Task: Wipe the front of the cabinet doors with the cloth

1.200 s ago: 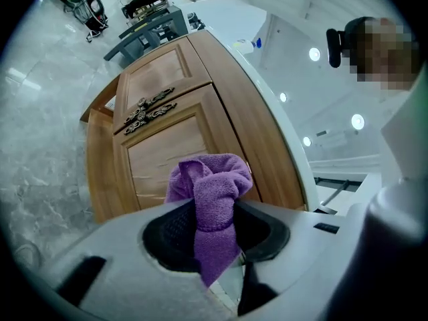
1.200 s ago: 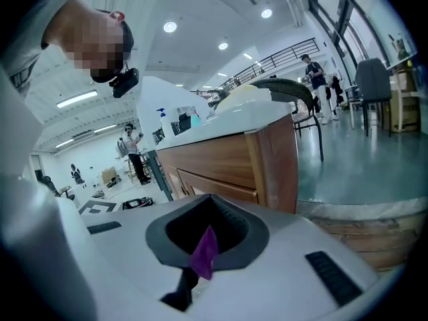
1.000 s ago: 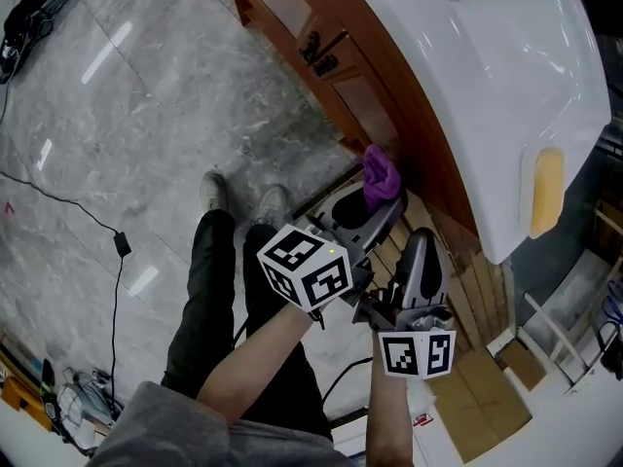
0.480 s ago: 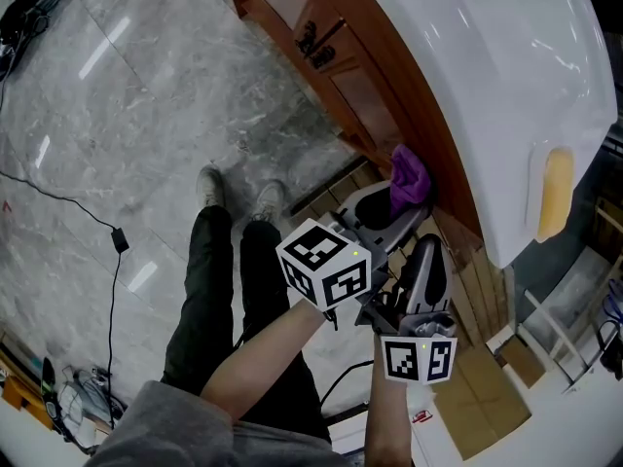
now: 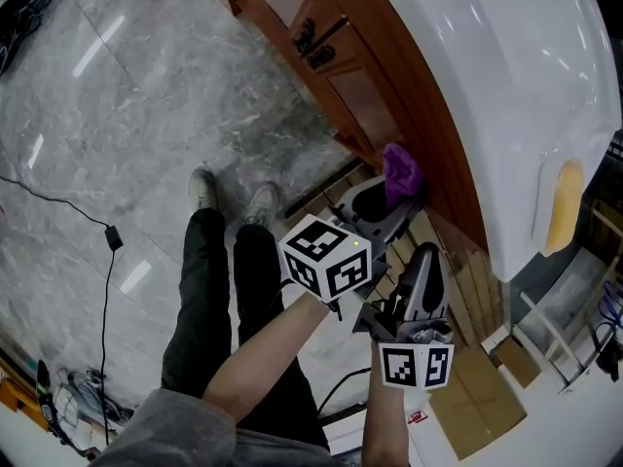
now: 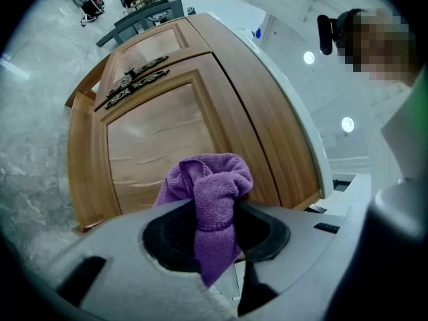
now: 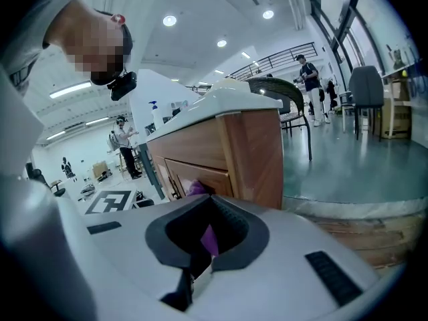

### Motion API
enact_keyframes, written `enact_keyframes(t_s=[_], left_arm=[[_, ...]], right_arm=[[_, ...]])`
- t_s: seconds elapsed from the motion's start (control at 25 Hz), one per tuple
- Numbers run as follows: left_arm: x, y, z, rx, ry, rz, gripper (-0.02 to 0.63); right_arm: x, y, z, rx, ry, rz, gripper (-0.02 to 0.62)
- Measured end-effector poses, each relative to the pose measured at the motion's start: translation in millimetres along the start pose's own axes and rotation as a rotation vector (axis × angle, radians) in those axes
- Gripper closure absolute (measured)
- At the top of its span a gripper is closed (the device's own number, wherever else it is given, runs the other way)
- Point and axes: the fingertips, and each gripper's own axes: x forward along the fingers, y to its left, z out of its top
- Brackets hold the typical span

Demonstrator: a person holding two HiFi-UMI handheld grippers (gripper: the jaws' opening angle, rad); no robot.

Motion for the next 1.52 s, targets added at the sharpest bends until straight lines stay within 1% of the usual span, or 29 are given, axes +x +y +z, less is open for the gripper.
enact_keyframes(t_s=[0.36, 0.56, 0.84, 1.0, 1.24, 1.36, 1.52], left_arm=[[4.4, 43.7, -15.1, -0.044, 0.003, 0.061, 0.476], [6.5, 70.8, -25.5, -0.066, 0.024, 0.109, 0.476], [8.8, 110.9, -39.9, -0.085, 0.055, 0.196, 0.477], [10.6, 131.9, -48.0, -0.082, 0.090, 0.245, 0.476], [12.1, 159.4, -58.9, -0.108, 0.144, 0.301, 0.477], [12.5, 167.0, -61.8, -0.111, 0.165, 0.317, 0.476], [12.5, 169.9, -63.6, -0.092, 0.192, 0.326, 0.476]], right_arm=[[2.3, -5.6, -8.4, -0.006, 0.013, -0.011, 0.586], [4.4, -6.3, -9.8, -0.010, 0.018, -0.010, 0.586], [6.7, -7.4, -10.5, -0.016, 0.025, -0.006, 0.586], [7.4, -7.7, -11.0, -0.020, 0.030, -0.001, 0.586], [8.1, -6.1, -10.3, -0.026, 0.038, 0.007, 0.586], [8.8, -5.4, -8.0, -0.030, 0.038, 0.011, 0.586], [9.9, -3.0, -6.6, -0.030, 0.038, 0.016, 0.586]])
